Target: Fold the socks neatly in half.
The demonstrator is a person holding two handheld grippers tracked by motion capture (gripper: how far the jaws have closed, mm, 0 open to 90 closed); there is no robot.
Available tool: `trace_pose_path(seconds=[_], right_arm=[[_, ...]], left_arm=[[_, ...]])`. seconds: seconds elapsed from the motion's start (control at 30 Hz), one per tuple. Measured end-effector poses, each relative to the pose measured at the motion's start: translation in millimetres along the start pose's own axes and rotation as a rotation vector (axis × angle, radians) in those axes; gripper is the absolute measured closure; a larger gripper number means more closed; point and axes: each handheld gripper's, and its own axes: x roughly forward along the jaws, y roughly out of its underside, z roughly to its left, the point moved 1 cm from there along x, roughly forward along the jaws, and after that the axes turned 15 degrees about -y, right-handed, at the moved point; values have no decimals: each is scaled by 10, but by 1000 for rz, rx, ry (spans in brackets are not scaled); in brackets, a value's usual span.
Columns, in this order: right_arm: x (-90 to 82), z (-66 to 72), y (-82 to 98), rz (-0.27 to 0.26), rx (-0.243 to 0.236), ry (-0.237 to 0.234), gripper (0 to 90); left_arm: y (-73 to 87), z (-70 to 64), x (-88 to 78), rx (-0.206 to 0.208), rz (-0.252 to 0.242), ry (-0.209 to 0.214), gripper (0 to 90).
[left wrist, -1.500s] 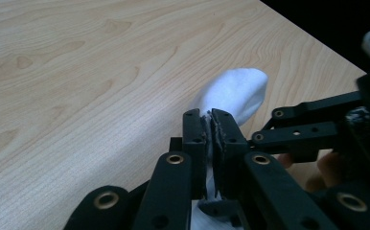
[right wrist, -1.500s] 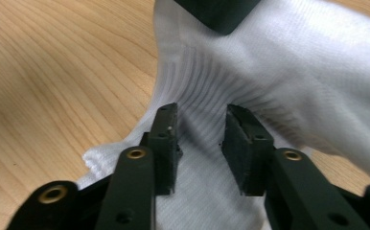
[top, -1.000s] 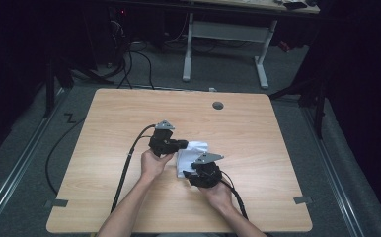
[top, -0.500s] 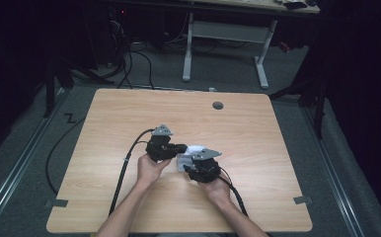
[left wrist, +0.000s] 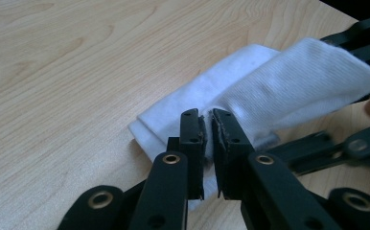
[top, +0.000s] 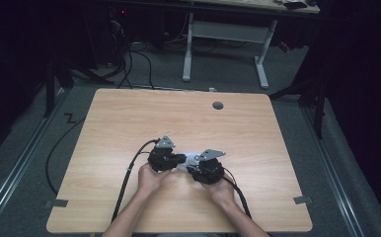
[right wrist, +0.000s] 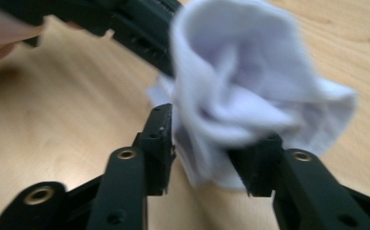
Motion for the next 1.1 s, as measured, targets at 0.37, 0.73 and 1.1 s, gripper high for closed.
trace_pose_path(seconds=[0.37, 0.73, 1.1], right_arm=[[-606, 122, -79, -118, -28, -40, 722], [-214, -103, -319, -49, 41, 7, 709], [-119, -199, -212, -35, 74, -34, 711]], left_arm=[[-13, -47, -30, 12, 12, -12, 794], [-12, -161, -72, 41, 13, -17, 706], [-100, -36, 7, -124, -11, -47, 618]])
